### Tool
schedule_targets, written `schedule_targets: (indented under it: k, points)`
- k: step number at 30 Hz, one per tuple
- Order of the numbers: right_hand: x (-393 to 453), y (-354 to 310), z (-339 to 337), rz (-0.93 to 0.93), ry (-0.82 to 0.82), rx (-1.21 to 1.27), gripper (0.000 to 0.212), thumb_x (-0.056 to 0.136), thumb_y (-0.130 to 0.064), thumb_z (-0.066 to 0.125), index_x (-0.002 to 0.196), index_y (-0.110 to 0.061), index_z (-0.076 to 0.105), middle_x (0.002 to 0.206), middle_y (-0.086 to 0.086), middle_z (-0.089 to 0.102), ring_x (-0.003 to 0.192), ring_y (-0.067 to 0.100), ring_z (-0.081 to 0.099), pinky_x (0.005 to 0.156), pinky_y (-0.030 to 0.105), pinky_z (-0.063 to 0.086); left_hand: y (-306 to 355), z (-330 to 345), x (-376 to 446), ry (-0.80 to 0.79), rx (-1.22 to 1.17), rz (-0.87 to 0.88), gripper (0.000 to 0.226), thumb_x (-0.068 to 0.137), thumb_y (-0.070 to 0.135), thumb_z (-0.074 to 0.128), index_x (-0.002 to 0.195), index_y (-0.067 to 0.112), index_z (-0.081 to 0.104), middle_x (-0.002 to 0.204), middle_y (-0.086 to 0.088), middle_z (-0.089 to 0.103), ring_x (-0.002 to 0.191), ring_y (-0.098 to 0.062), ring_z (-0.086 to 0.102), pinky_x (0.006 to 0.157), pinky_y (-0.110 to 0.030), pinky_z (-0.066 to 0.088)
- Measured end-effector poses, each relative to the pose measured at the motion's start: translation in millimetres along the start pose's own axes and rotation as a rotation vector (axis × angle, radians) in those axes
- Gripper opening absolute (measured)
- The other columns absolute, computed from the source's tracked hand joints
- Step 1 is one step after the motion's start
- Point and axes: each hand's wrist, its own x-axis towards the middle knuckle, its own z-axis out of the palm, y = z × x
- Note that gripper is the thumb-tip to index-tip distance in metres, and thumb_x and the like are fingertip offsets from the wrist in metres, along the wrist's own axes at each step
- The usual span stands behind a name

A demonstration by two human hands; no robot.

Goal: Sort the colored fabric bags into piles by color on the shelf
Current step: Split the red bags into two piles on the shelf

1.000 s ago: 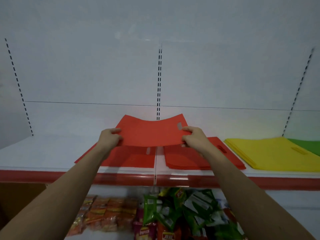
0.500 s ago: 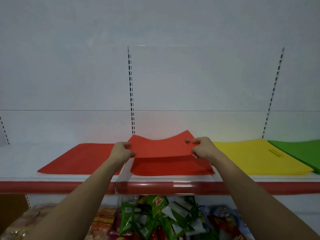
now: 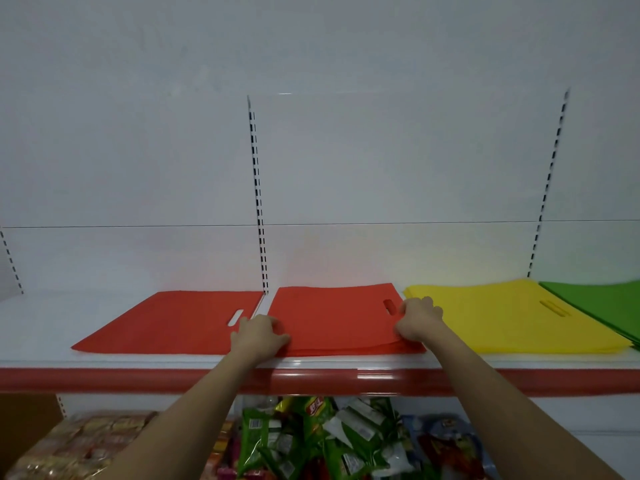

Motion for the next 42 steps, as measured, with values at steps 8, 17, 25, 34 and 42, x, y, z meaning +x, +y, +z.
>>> schedule_targets:
  k: [8, 17, 25, 34, 42]
  points:
    - [-10, -43, -13, -0.14, 0.113, 0.043, 0.039, 0.086, -0.021, 0.054, 0.122, -0.007, 0.057, 0.129, 0.018, 0.055, 0.119, 0.036, 0.052, 0.093, 0.038, 0.047, -11, -32, -8, 0.13, 0.019, 0.03, 0.047, 0.096, 0.049, 0.048, 0.138, 0.028, 0.054, 0.143, -0.004, 0.049, 0.136, -0.03, 0.034, 0.107, -0.047, 0.031]
    - [-51, -144, 0, -0.28, 0.101, 0.15, 0.028, 0.09, -0.027, 0.054, 0.101, -0.003, 0.065, 0.108, 0.018, 0.067, 0.103, 0.036, 0.061, 0.085, 0.036, 0.048, -99, -92, 1, 0.257, -0.077, 0.002, 0.034, 0.092, 0.042, 0.051, 0.12, 0.029, 0.067, 0.127, -0.001, 0.065, 0.123, -0.028, 0.05, 0.103, -0.043, 0.038]
    - [-89, -237, 70, -0.312, -0.069, 0.22, 0.021, 0.089, -0.018, 0.053, 0.069, -0.01, 0.05, 0.07, 0.015, 0.057, 0.065, 0.028, 0.054, 0.065, 0.036, 0.048, -219, -114, 11, 0.275, -0.128, -0.087, 0.026, 0.089, 0.032, 0.055, 0.11, 0.027, 0.07, 0.115, 0.003, 0.069, 0.113, -0.025, 0.058, 0.096, -0.039, 0.045]
    - [-96, -285, 155, -0.153, -0.004, 0.089, 0.027, 0.091, -0.026, 0.056, 0.109, -0.006, 0.053, 0.115, 0.018, 0.06, 0.102, 0.031, 0.056, 0.082, 0.036, 0.046, -314, -102, 35, 0.209, -0.105, -0.144, 0.044, 0.084, 0.033, 0.06, 0.125, 0.019, 0.064, 0.121, -0.007, 0.063, 0.114, -0.031, 0.054, 0.093, -0.041, 0.048]
    - [-94, -286, 195, -0.038, 0.268, 0.06, 0.039, 0.093, -0.029, 0.056, 0.121, -0.004, 0.048, 0.124, 0.017, 0.053, 0.113, 0.031, 0.046, 0.096, 0.038, 0.036, -329, -86, 47, 0.261, -0.11, -0.11, 0.053, 0.087, 0.045, 0.058, 0.129, 0.014, 0.058, 0.124, -0.011, 0.057, 0.118, -0.031, 0.047, 0.093, -0.041, 0.044]
